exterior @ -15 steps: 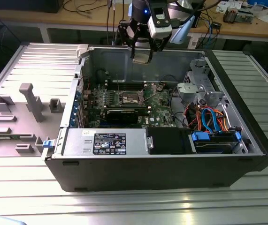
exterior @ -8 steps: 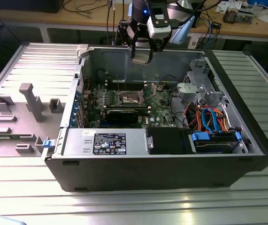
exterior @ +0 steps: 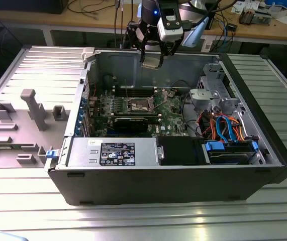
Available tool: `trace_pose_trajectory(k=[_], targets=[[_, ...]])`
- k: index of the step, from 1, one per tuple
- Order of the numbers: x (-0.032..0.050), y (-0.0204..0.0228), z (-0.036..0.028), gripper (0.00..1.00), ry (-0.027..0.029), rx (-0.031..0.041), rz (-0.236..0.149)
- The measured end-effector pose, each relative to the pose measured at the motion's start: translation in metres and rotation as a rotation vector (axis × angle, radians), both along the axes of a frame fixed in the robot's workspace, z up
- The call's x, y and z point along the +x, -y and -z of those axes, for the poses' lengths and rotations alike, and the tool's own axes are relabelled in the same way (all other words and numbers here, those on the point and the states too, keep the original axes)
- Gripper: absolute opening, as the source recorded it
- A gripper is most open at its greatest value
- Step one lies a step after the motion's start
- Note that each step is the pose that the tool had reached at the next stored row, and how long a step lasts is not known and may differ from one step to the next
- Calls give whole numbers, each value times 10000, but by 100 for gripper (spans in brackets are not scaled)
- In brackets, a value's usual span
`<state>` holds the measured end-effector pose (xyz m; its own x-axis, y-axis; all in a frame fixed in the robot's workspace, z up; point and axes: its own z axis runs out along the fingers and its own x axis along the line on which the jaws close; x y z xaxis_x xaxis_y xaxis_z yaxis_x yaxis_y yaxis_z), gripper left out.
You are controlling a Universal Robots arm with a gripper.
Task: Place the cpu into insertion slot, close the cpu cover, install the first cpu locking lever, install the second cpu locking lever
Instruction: 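Place the cpu into insertion slot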
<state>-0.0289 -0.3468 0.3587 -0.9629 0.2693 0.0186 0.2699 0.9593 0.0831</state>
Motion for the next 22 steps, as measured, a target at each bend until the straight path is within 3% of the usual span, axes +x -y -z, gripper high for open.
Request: trace_pose_trajectory(k=[8,15,22], targets=[[-1,18,13,55,1,2,335],[0,19,29,55,0,-18,1030],[0,19,30,55,1,-17,1058]])
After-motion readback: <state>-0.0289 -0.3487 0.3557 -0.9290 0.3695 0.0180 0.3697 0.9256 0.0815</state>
